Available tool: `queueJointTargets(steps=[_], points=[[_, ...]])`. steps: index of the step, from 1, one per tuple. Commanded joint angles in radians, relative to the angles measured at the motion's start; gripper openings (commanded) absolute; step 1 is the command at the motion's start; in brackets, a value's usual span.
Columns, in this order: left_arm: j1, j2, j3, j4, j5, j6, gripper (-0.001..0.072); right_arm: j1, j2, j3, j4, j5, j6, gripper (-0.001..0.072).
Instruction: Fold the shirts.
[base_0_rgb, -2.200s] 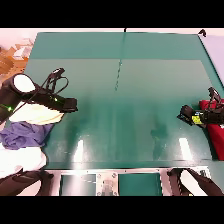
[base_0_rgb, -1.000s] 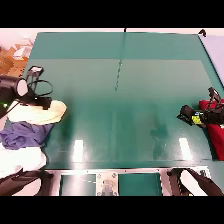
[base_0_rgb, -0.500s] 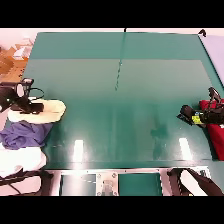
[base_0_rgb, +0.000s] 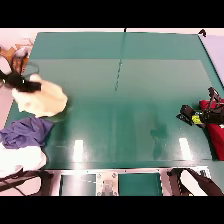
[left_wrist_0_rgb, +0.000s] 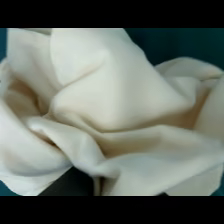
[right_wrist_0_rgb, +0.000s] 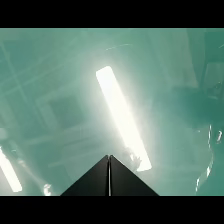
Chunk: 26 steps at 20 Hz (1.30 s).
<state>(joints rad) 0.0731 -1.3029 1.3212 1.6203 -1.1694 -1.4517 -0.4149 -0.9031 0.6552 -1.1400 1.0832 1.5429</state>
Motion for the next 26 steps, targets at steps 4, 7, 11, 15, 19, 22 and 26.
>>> queueJointTargets(steps=[4,7,11,15,19,22,26], points=[[-0.333,0.100,0.227,-0.201,-0.026,0.047,0.0023,0.001,0.000,0.002,0.049,0.018,0.000,0.0016],[-0.503,0.045,0.206,-0.294,0.050,0.047,0.0024,0.001,0.000,0.002,0.103,0.021,0.000,0.0017],[-0.661,-0.112,0.176,-0.343,0.129,0.045,0.0367,0.001,0.000,0.002,0.135,0.040,0.000,0.0253],[-0.635,-0.155,0.182,-0.330,0.064,0.027,0.0642,0.000,0.000,0.023,0.138,0.103,-0.005,0.0304],[-0.460,-0.117,0.220,-0.327,-0.084,0.015,0.0643,0.001,-0.026,0.061,0.158,0.098,-0.026,0.0327],[-0.345,-0.117,0.153,-0.342,-0.149,0.000,0.0643,0.001,-0.126,0.061,0.313,0.044,-0.127,0.0411],[-0.302,-0.117,-0.098,-0.478,-0.102,-0.008,0.0644,0.024,-0.337,0.066,0.573,-0.016,-0.303,0.0400]])
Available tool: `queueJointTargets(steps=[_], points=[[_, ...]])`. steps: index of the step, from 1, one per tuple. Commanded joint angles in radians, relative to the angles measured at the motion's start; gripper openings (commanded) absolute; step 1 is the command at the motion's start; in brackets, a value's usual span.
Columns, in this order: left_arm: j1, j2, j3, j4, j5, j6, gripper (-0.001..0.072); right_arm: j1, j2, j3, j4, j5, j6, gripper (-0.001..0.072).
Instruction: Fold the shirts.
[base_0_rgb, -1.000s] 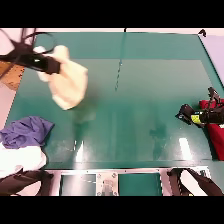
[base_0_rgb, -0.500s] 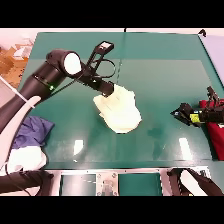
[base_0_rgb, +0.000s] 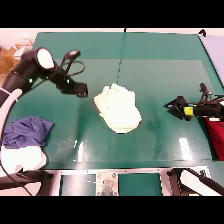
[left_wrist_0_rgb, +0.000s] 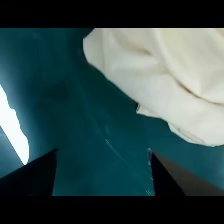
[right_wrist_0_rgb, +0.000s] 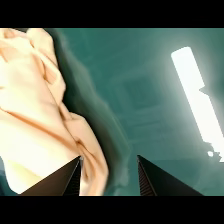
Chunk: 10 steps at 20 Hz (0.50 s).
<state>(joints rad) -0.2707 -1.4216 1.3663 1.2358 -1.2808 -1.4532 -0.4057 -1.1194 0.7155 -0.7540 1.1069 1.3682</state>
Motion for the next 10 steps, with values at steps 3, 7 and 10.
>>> queueJointTargets(steps=[3,7,10], points=[[0.040,0.001,-0.311,-0.327,0.198,0.036,0.0644,0.113,-0.291,0.073,0.261,-0.058,-0.178,0.0354],[-0.015,-0.008,-0.425,-0.555,0.390,0.152,0.0643,0.278,-0.479,0.271,0.260,-0.122,-0.172,0.0354],[-0.121,-0.033,-0.445,-0.558,0.461,0.153,0.0643,0.352,-0.599,0.434,0.256,-0.129,-0.143,0.0352]])
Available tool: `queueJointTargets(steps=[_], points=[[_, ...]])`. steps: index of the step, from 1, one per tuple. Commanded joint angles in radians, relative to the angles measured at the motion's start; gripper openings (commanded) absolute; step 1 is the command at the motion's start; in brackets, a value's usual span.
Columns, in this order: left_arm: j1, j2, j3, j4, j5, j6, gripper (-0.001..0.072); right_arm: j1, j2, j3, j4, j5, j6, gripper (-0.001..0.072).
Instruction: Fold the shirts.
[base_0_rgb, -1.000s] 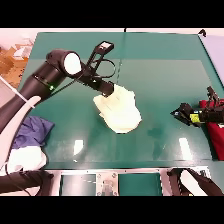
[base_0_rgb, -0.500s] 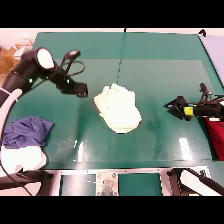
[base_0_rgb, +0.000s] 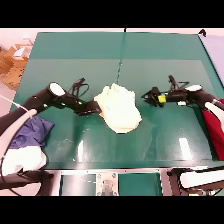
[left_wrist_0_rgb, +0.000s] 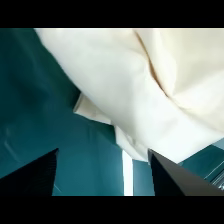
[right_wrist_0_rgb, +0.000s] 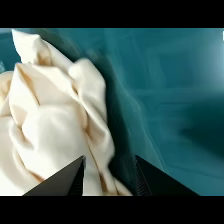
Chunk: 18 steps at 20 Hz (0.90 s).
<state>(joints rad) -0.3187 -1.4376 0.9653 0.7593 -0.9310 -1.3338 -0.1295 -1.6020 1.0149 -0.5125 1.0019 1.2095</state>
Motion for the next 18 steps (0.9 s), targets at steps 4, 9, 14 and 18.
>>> queueJointTargets(steps=[4,9,14,18], points=[[-0.148,-0.040,-0.044,-0.094,0.215,0.034,0.0642,0.130,-0.224,0.258,0.014,-0.022,0.048,0.0351],[-0.122,-0.040,-0.037,-0.094,0.187,0.034,0.0143,0.174,-0.256,0.268,0.014,-0.023,0.046,0.0086],[0.007,-0.012,0.101,-0.005,-0.029,0.044,0.0025,0.085,-0.195,0.312,0.010,0.018,0.038,0.0015],[0.146,0.110,0.217,0.030,-0.087,0.042,0.0025,-0.036,0.012,0.314,-0.054,0.039,0.039,0.0014]])
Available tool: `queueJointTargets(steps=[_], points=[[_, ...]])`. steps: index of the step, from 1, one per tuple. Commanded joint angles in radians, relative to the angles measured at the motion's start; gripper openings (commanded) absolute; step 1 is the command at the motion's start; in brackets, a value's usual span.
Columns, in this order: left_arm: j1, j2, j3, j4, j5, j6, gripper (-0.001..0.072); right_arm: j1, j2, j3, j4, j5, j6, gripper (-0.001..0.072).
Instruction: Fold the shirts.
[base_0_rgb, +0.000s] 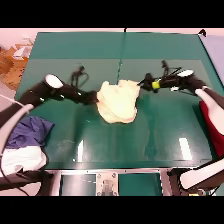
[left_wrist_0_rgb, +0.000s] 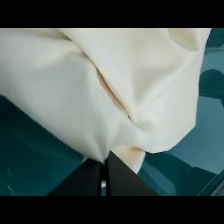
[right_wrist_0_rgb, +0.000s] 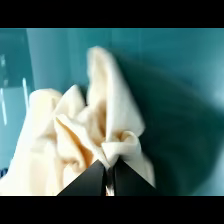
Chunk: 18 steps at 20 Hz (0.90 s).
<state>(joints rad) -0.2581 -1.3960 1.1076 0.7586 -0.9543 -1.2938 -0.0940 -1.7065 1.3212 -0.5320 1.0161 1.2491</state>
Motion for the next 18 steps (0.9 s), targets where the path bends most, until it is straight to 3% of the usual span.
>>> queueJointTargets(steps=[1,7,9,11,13,18], points=[[0.111,0.104,0.105,0.031,-0.064,0.003,0.0025,-0.101,0.182,0.008,-0.034,0.042,0.000,0.0014],[0.137,0.271,0.415,0.030,-0.087,0.047,0.0025,-0.209,0.635,0.054,-0.035,0.058,-0.016,0.0014],[0.137,0.312,0.544,0.097,-0.089,0.041,0.0025,-0.261,0.773,0.115,-0.073,0.042,-0.014,0.0015],[0.137,0.337,0.644,0.225,-0.118,-0.025,0.0025,-0.335,0.877,0.161,-0.149,0.035,0.035,0.0015],[0.137,0.343,0.712,0.313,-0.172,-0.067,0.0025,-0.404,0.961,0.169,-0.179,0.036,0.038,0.0015],[0.136,0.338,0.706,0.305,-0.222,-0.064,0.0026,-0.435,1.025,0.125,-0.198,0.134,0.042,0.0015]])
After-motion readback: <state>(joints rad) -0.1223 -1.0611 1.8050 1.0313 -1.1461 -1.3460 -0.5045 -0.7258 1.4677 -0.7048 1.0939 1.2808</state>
